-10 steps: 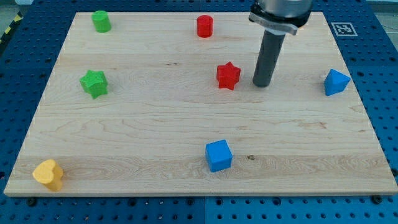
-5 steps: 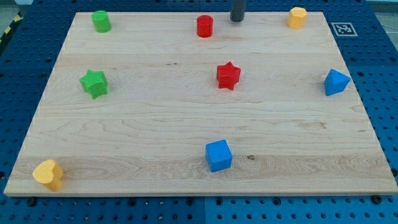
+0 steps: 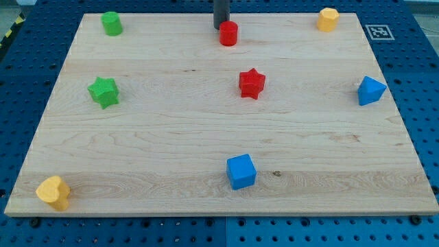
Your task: Move the red circle above the red star
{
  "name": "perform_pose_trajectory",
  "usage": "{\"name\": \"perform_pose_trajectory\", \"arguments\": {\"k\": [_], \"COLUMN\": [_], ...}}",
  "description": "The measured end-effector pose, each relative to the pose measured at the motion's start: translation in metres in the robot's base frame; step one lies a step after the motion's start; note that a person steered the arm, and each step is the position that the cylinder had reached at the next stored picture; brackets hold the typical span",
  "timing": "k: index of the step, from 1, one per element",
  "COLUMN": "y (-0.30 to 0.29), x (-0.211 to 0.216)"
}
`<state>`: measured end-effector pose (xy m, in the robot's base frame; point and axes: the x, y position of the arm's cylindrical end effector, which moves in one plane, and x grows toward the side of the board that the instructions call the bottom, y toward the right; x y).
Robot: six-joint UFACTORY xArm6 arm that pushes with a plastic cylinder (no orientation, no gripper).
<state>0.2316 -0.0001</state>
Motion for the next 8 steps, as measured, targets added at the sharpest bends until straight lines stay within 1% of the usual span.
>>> {"name": "perform_pose_trajectory", "arguments": {"k": [2,4,8], "y": [0.019,0.020,0.044], "x": [0.011,0.025,0.083]}}
